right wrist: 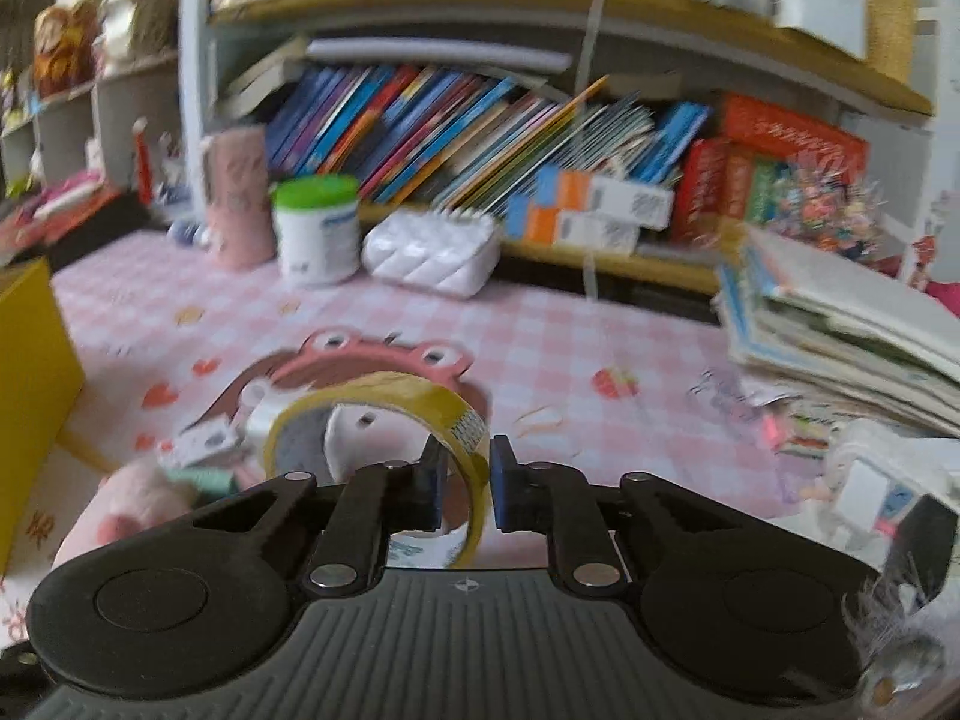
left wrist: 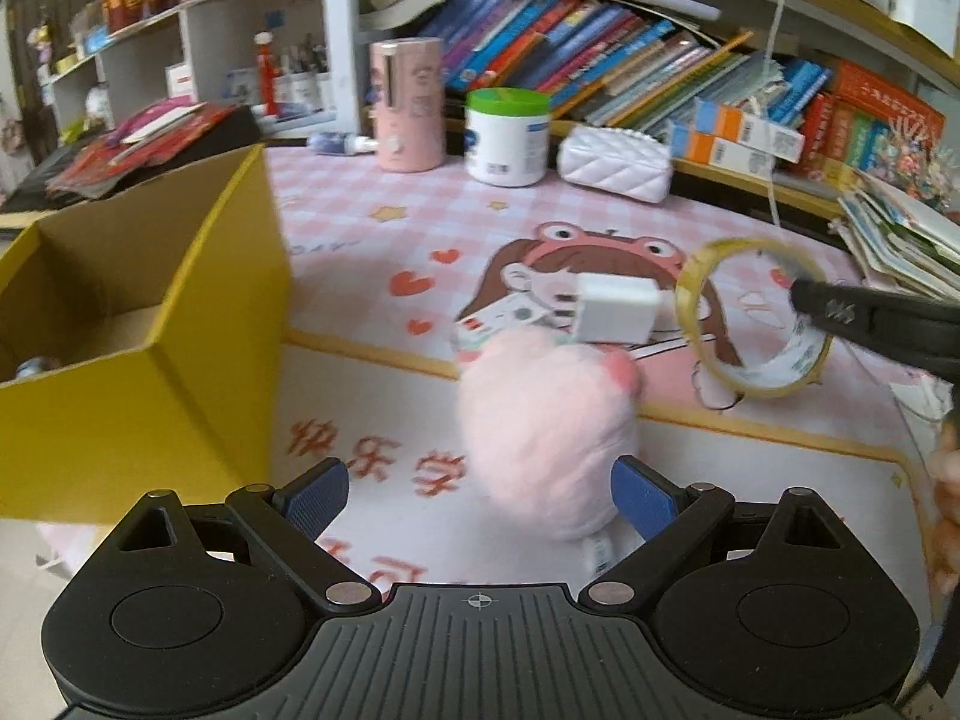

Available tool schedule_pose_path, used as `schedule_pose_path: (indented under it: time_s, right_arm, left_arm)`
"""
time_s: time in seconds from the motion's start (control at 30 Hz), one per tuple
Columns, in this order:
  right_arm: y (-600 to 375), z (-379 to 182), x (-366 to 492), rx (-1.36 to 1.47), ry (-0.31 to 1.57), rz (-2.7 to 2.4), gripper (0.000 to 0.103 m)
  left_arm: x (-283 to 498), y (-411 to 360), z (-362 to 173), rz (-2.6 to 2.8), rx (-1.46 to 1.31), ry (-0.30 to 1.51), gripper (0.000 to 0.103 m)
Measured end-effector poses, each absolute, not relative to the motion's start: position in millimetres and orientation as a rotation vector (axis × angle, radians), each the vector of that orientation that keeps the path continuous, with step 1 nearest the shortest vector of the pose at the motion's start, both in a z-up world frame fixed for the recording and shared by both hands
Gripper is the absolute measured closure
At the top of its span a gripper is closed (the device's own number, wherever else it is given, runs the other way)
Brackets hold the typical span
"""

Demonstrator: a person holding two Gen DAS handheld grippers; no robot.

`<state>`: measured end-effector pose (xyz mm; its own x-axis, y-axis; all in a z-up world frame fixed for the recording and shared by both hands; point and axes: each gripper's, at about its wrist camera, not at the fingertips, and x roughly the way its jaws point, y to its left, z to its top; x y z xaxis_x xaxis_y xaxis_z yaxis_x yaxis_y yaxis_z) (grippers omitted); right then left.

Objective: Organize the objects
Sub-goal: 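Grasp the yellow tape roll with the right tool while the left tool grasps the pink pig, then lift the pig and tape roll and carry them toward the yellow box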

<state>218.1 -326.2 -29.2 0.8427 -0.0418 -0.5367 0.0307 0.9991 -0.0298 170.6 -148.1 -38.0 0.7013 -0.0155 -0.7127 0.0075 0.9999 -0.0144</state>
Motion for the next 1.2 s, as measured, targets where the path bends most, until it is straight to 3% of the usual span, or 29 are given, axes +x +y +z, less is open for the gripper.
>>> schedule_pose_path:
  time_s: [0.33,0.47,0.6,1.2]
  right_arm:
    - [-365,-21,208,0.037,0.562,-0.092,0.092]
    - [-365,-22,201,0.021,0.576,-0.073,0.092]
    - [-363,-23,197,0.003,0.583,-0.060,0.092]
    - [-330,-21,181,0.017,0.598,0.035,0.092]
  left_arm:
    - [211,-169,-56,0.008,-0.033,0.841,0.009]
    - [220,-171,-65,0.026,-0.051,0.868,0.029]
    - [220,-176,-62,0.024,-0.030,0.851,0.037]
    - [157,-145,-15,0.044,-0.063,0.635,0.038]
